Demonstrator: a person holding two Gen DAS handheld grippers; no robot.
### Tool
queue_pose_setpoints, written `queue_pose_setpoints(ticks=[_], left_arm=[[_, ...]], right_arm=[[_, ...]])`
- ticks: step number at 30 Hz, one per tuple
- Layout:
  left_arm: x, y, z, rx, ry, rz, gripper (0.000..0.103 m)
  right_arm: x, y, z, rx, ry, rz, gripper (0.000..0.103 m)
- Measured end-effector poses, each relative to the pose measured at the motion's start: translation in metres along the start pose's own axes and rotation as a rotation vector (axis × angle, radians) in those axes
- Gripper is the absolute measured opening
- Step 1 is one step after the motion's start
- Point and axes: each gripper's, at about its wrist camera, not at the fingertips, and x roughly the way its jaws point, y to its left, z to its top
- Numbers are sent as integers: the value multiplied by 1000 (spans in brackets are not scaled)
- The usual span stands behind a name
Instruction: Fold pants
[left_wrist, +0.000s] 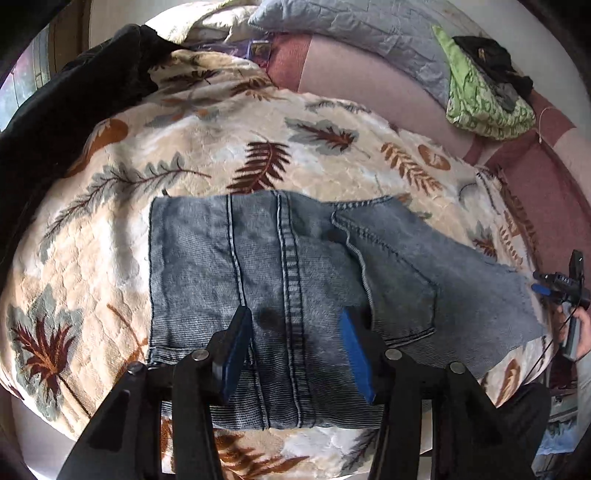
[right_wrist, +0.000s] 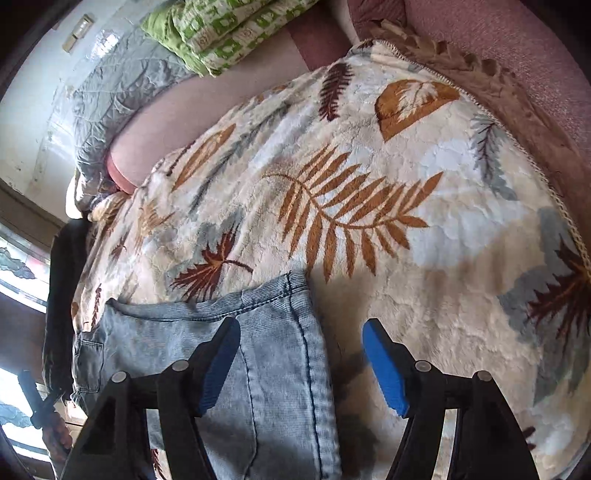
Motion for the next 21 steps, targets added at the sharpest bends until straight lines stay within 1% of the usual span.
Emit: queue_pose_setpoints(ticks=[1, 2, 3, 4, 5, 6, 7, 8, 9, 11, 12, 13, 14, 15, 16, 17, 18, 19, 20, 21], left_arm=[[8, -1, -4, 7, 12, 8, 51], [12, -1, -8, 18, 8, 18, 51], [12, 0, -10, 23, -2, 17, 51], [12, 1, -11, 19, -6, 7, 51], [11, 4, -10, 12, -6, -3, 51], [11, 7, -10, 6, -6, -8, 51], [12, 9, -8, -1, -5, -9, 51], [12, 12, -9, -10, -5, -13, 51], [12, 14, -9, -15, -8, -18, 51], [12, 14, -12, -6, -17, -18, 51], [13, 14, -12, -1, -21, -14, 51], [12, 14, -13, -1, -24, -12, 51], [12, 13, -13, -2, -25, -11, 51], [12, 13, -12, -3, -24, -9, 51], [12, 13, -12, -2, -23, -7, 51], [12, 13, -12, -1, -23, -5, 51], [12, 12, -12, -2, -25, -3, 51], [11, 12, -12, -3, -26, -1, 51], [11, 11, -12, 0, -26, 2, 51], [11, 11, -12, 2, -27, 5, 51]], right_arm=[[7, 4, 2, -19, 14, -13, 65], [14, 9, 4, -48, 30, -14, 58], [18, 15, 5, -76, 40, -19, 36], [20, 20, 6, -107, 40, -47, 17], [21, 26, 6, -136, 44, -65, 14], [22, 31, 7, -162, 46, -78, 13], [19, 37, 8, -194, 28, -104, 12], [12, 42, 10, -216, -11, -122, 12], [3, 46, 14, -223, -56, -121, 12], [-13, 52, 21, -220, -148, -88, 12], [-14, 53, 22, -218, -175, -85, 12], [-6, 51, 22, -207, -158, -88, 12], [10, 47, 22, -192, -81, -105, 14], [28, 43, 19, -183, -6, -153, 16], [38, 39, 13, -189, 23, -201, 20], [38, 37, 8, -184, 14, -203, 21], [31, 34, 4, -162, -8, -188, 30], [21, 33, 0, -139, -25, -178, 46], [8, 33, -3, -126, -52, -164, 50], [-7, 34, -8, -117, -82, -145, 51]])
